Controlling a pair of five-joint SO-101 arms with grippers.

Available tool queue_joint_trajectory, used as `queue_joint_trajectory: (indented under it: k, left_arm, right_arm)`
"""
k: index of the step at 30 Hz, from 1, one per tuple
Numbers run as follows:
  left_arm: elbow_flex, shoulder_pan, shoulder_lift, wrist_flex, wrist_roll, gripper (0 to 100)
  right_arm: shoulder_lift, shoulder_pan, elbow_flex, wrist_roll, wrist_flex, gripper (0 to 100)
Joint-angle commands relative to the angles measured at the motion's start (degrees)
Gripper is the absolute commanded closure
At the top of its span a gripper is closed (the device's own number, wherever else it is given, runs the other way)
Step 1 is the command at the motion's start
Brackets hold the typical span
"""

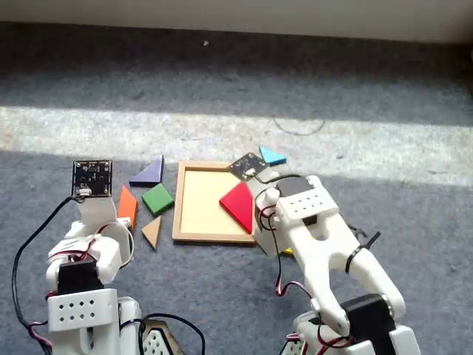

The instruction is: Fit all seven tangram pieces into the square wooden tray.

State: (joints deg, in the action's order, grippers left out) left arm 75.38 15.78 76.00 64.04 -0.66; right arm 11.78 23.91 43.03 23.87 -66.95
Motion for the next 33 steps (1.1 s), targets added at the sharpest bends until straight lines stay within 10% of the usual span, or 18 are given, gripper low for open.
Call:
queue_joint_trajectory:
  k: [1,33]
  left_arm:
    - [-0.5,0.7,0.5,-1.3,0.6,99]
    - [-0.4,0.7,0.5,-1.1,0.6,99]
  right_arm:
    - [-3.7,-1.5,-0.2,1.9,3.6,54.6]
    - [-7.7,-2.2,-0.7,4.0,7.5,77.8]
